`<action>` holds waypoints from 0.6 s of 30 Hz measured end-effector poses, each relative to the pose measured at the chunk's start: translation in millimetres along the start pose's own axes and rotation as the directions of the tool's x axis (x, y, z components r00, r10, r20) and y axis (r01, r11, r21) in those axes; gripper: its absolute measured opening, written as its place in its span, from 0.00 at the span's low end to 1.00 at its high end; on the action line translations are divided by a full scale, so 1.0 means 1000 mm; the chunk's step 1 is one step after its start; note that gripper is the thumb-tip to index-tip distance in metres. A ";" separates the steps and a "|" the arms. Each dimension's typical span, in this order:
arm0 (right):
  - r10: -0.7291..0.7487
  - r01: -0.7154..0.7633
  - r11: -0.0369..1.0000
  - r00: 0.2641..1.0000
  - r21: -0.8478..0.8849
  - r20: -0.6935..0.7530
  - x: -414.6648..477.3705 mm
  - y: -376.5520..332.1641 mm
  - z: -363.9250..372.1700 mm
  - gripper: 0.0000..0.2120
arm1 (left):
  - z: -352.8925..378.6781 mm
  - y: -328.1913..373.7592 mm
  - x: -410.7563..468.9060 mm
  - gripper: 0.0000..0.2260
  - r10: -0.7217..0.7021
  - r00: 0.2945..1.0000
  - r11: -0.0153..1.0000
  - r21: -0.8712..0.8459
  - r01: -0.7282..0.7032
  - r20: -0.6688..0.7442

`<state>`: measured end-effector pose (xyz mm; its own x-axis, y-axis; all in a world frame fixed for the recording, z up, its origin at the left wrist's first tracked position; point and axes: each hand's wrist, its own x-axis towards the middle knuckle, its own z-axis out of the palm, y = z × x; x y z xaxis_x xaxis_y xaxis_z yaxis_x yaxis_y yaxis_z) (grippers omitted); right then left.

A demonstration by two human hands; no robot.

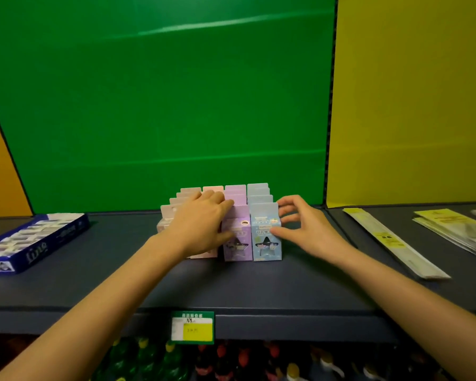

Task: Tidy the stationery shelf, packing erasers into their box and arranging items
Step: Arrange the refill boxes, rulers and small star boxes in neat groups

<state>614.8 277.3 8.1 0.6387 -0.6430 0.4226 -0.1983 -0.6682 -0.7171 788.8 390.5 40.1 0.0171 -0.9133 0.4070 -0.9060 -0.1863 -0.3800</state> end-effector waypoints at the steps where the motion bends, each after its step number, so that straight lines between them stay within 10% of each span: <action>1: 0.012 -0.012 1.000 1.000 0.007 -0.020 -0.001 -0.001 0.002 0.23 | 0.002 -0.002 0.000 0.27 0.015 1.000 1.000 0.000 -0.015 -0.010; 8: 0.082 -0.075 0.994 0.991 0.075 -0.104 -0.006 -0.002 0.016 0.21 | 0.015 -0.018 -0.007 0.34 0.040 0.986 0.987 -0.146 -0.064 -0.161; 12: 0.095 -0.085 0.994 0.986 0.075 -0.134 -0.012 0.001 0.022 0.25 | 0.022 -0.043 -0.027 0.31 -0.266 0.887 0.866 -0.498 0.048 -0.378; 15: 0.192 -0.157 0.971 0.962 0.181 -0.192 -0.012 0.000 0.026 0.23 | 0.035 -0.065 -0.039 0.25 -0.581 0.792 0.517 -0.837 0.182 -0.187; 18: 0.367 -0.279 0.860 0.920 0.427 -0.137 -0.001 0.003 0.035 0.28 | 0.046 -0.071 -0.041 0.24 -0.602 0.753 -0.088 -0.959 0.268 0.266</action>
<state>639.1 289.4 -13.5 0.4127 -0.8882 0.2019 -0.0312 -0.2353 -0.9714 871.9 424.4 11.9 0.6708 -0.6716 0.3146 -0.3213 0.1192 0.9394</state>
